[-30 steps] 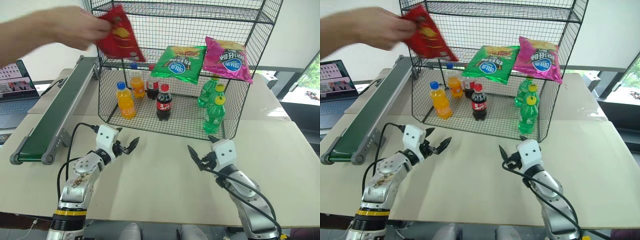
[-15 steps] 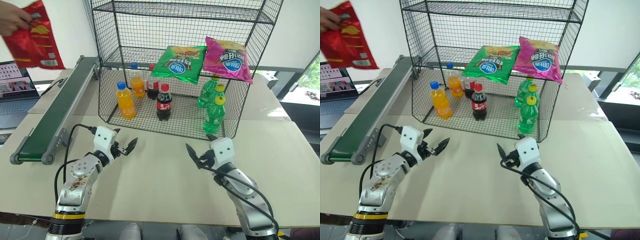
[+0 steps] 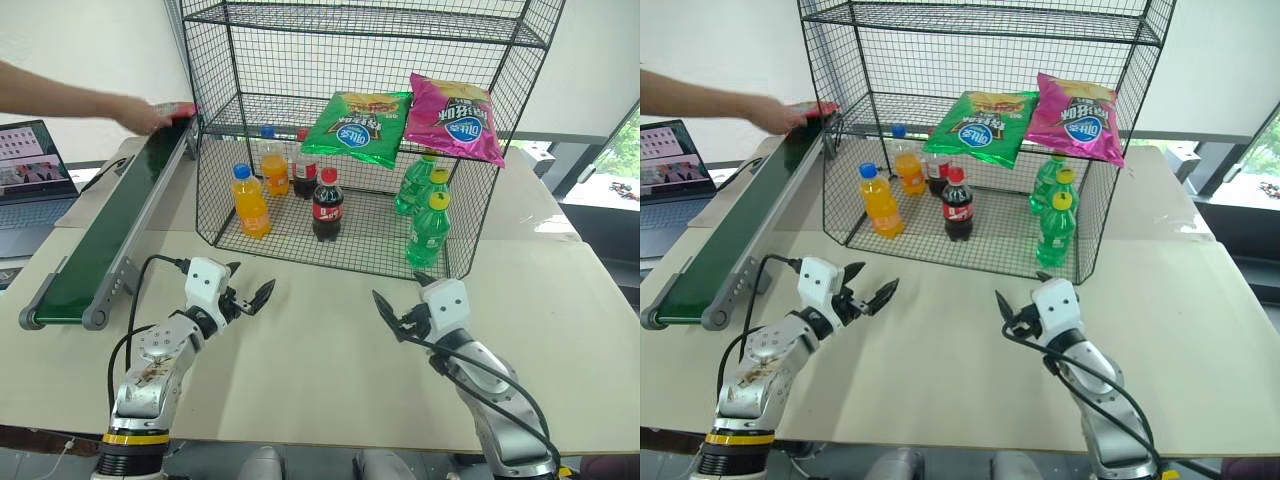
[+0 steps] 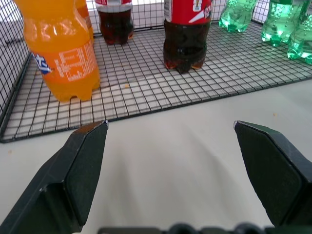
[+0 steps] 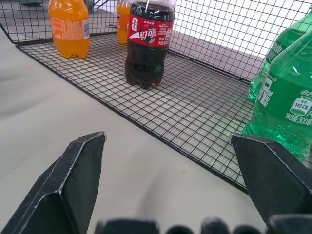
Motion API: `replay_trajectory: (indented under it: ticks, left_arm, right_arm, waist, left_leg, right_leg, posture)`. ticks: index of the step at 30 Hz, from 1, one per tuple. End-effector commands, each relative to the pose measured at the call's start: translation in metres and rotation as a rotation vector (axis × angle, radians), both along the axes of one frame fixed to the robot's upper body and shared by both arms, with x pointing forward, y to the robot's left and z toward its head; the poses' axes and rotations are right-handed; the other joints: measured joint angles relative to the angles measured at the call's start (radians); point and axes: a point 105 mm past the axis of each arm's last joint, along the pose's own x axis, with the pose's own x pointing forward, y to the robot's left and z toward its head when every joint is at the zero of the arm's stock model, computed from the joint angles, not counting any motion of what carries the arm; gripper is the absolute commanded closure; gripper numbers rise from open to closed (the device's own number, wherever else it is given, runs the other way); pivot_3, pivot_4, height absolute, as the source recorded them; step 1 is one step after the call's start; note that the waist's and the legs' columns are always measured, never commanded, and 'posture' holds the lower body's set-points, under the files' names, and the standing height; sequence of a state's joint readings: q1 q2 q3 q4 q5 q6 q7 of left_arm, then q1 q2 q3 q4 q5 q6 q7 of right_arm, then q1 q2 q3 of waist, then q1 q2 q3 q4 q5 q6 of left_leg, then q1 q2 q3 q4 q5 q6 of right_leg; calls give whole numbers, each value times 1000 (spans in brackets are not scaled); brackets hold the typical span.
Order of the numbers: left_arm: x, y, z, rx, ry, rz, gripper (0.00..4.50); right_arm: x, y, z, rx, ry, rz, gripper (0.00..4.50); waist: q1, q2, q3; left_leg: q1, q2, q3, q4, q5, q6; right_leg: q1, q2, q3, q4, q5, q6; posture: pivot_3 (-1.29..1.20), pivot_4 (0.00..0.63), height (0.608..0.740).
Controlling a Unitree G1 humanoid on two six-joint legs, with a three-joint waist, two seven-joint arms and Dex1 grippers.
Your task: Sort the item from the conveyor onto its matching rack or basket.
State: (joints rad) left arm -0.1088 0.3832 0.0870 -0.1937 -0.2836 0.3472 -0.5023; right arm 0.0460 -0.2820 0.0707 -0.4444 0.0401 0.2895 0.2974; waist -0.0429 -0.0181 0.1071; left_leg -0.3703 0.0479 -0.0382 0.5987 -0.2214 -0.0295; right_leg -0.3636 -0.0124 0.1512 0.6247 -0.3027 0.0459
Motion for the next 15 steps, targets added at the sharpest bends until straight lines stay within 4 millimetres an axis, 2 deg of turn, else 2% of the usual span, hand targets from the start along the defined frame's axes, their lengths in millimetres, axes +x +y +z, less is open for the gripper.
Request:
replay_trajectory:
  ticks: [1,6,11,15]
  left_arm:
    - [-5,-2,17,-18,-71,-19,91]
    - [-13,5,20,-32,-66,-25,91]
    - [-30,13,37,-92,-70,-36,91]
    - [-51,46,53,-257,-44,101,91]
  right_arm:
    - [-2,-1,17,-2,-56,9,0]
    - [0,3,19,-1,-55,41,0]
    - [5,13,34,20,-69,181,0]
    - [3,29,59,79,-71,400,0]
  waist:
    - [0,0,0]
    - [-1,0,0]
    - [-4,0,1]
    - [-8,0,1]
  left_leg:
    - [0,0,0,0,0,0]
    - [0,0,0,0,0,0]
    - [0,0,0,0,0,0]
    - [0,1,0,0,0,0]
  right_leg:
    - [0,0,0,0,0,0]
    - [0,0,0,0,0,0]
    - [0,0,0,0,0,0]
    - [0,0,0,0,0,0]
  posture:
    - [0,150,738]
    - [0,150,738]
    - [0,150,738]
    - [0,150,738]
